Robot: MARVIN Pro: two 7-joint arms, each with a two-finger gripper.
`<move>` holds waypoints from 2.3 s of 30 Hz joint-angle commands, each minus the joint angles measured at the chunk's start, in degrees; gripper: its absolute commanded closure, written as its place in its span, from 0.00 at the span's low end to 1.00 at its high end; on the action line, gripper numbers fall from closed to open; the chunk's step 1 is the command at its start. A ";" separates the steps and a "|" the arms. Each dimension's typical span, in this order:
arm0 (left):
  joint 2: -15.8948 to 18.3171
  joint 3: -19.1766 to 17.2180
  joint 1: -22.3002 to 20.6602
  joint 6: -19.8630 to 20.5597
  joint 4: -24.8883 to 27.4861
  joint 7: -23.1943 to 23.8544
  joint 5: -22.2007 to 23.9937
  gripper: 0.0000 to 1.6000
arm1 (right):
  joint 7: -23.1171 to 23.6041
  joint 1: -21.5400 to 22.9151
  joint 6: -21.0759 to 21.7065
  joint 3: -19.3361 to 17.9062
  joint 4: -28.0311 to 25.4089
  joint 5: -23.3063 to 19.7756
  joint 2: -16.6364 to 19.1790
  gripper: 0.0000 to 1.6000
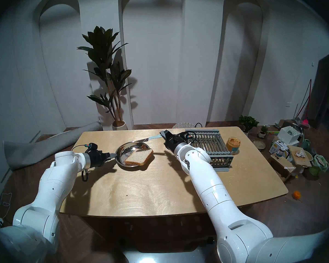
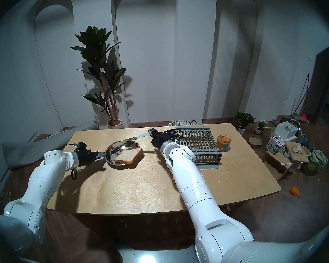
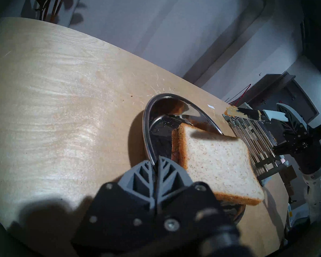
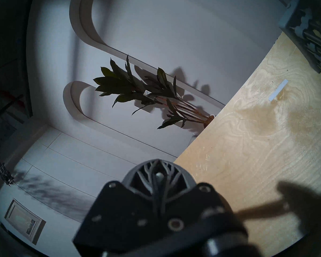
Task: Spread peanut butter over the slice of bread with the knife
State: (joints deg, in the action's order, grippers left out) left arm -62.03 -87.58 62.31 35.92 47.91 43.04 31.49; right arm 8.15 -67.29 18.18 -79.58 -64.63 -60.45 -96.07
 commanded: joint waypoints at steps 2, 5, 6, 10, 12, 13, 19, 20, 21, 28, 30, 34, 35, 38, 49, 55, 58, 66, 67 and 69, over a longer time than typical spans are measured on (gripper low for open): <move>-0.66 -0.30 -2.90 -0.59 -0.66 -1.48 -0.09 0.97 | -1.86 -4.71 1.03 1.39 -7.21 -0.57 -0.20 1.00; -0.85 -0.44 -3.23 -0.93 -1.20 -2.71 -0.22 1.00 | -3.41 -6.27 0.89 2.09 -9.29 -0.83 0.43 1.00; -0.93 -0.56 -3.30 -1.01 -1.35 -3.12 -0.22 1.00 | -4.03 -6.75 1.03 2.16 -9.97 -1.27 0.58 1.00; -1.08 -0.81 -3.65 -1.30 -1.82 -4.22 -0.25 1.00 | -5.49 -8.93 1.63 2.42 -13.01 -2.13 1.33 1.00; -1.15 -0.88 -3.80 -1.45 -2.05 -4.46 -0.23 1.00 | -6.24 -10.11 1.92 2.73 -14.47 -2.41 1.82 1.00; -1.19 -0.92 -3.87 -1.53 -2.11 -4.65 -0.25 1.00 | -6.78 -10.67 2.11 2.90 -15.06 -2.98 2.07 1.00; -1.41 -1.16 -3.93 -1.52 -1.97 -5.52 -0.19 1.00 | -9.68 -13.63 2.64 4.31 -19.07 -5.29 3.23 1.00; -1.45 -1.20 -3.91 -1.52 -1.93 -5.62 -0.17 1.00 | -10.31 -14.09 2.42 4.62 -19.82 -5.46 3.39 1.00; -1.51 -1.27 -3.85 -1.54 -1.87 -5.73 -0.14 1.00 | -10.99 -14.40 2.14 4.90 -20.29 -6.10 3.51 1.00; -1.66 -1.45 -3.02 -1.25 -0.61 -6.08 0.02 1.00 | -12.94 -14.31 -0.28 6.38 -20.05 -8.03 3.42 1.00; -1.68 -1.46 -2.71 -1.08 -0.10 -6.10 0.09 1.00 | -13.08 -13.48 -1.19 6.83 -19.12 -8.48 3.20 1.00; -1.75 -1.47 -2.31 -0.98 0.48 -6.29 0.24 1.00 | -13.98 -11.59 -2.16 7.30 -18.69 -9.95 2.63 1.00; -1.75 -1.47 -2.31 -0.98 0.48 -6.29 0.24 1.00 | -13.98 -11.59 -2.16 7.30 -18.69 -9.95 2.63 1.00; -1.84 -1.58 -1.97 -0.88 0.92 -6.39 0.41 1.00 | -14.77 -9.93 -3.49 7.74 -17.20 -10.85 2.06 1.00; -2.36 -2.37 -1.08 -0.52 1.98 -7.65 0.82 1.00 | -15.16 -9.36 -6.43 9.09 -11.84 -8.64 1.84 1.00; -2.66 -2.43 -1.37 -0.69 1.39 -8.07 0.82 1.00 | -15.15 -9.44 -7.84 9.57 -9.75 -7.40 2.19 1.00; -2.77 -2.43 -1.60 -0.78 1.10 -8.19 0.88 1.00 | -16.57 -9.28 -8.09 9.89 -9.92 -6.33 2.57 1.00; -2.66 -2.31 -2.26 -0.92 0.17 -8.36 0.92 1.00 | -18.68 -9.64 -8.69 10.43 -11.57 -4.19 3.65 1.00; -2.65 -2.29 -2.31 -0.92 0.11 -8.41 0.91 1.00 | -18.73 -9.51 -8.80 10.65 -11.82 -3.67 3.99 1.00; -2.63 -2.29 -2.40 -0.97 -0.03 -8.42 0.90 1.00 | -19.22 -9.27 -8.78 11.07 -12.59 -2.77 4.58 1.00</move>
State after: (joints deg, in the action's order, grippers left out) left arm -65.07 -89.99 61.50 35.18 48.06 34.40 32.61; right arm -10.15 -77.33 10.15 -68.99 -74.28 -65.59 -92.95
